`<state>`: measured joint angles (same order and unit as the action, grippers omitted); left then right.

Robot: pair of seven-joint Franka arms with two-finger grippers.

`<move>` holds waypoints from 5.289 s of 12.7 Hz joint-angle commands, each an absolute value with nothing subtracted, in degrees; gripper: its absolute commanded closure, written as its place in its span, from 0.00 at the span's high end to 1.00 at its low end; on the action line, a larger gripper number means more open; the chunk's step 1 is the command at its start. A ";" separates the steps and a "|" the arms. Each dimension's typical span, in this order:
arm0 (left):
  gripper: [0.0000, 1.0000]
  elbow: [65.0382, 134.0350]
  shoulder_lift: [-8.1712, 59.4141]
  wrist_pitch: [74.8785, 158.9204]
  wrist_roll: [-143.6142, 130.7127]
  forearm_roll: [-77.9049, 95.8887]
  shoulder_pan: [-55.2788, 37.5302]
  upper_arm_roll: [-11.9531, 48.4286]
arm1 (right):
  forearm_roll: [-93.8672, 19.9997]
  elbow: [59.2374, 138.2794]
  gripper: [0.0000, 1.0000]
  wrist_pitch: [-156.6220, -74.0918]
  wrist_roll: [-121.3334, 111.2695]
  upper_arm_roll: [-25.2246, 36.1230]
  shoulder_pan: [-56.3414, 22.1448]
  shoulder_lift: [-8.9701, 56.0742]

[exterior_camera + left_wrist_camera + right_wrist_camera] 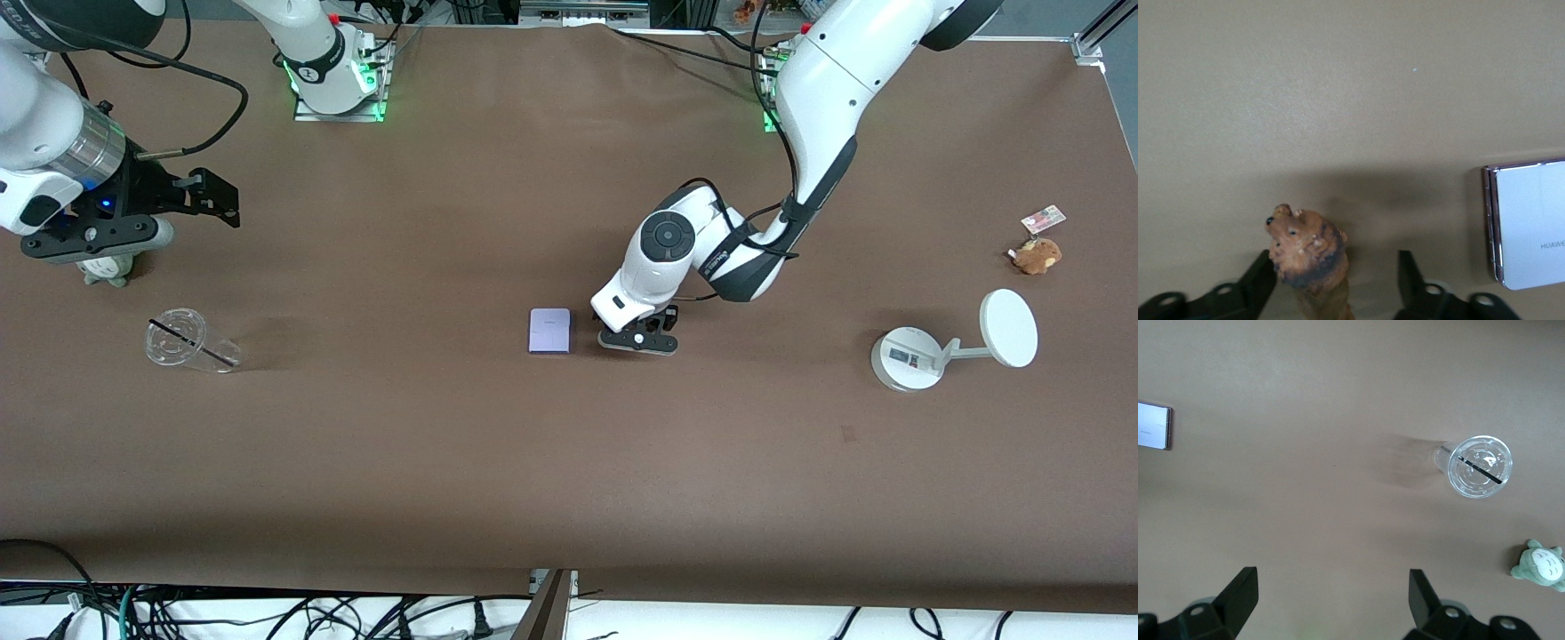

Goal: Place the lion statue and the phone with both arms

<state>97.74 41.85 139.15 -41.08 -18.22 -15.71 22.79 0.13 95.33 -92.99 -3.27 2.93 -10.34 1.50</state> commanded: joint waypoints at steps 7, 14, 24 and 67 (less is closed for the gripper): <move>0.25 96.42 34.29 129.52 -41.84 -19.07 -11.26 22.85 | -0.09 94.75 1.00 -92.20 -3.78 2.99 -10.37 1.41; 0.22 96.06 29.62 111.71 -31.50 -19.42 2.61 22.76 | -0.18 94.66 1.00 -92.63 -1.85 2.72 -15.19 2.11; 0.20 97.12 35.85 114.96 -12.04 -19.07 15.11 22.76 | -4.05 94.13 1.00 -107.99 19.24 2.72 -31.71 15.27; 1.00 100.17 -3.24 100.80 -5.36 -0.97 -0.70 4.75 | -15.98 98.08 0.08 -113.98 -11.75 31.20 -35.44 23.72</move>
<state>90.68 3.97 96.92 -6.46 -1.72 1.22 6.15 -13.52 96.18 -111.87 -7.80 31.40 -37.25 23.13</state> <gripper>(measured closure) 0.000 0.163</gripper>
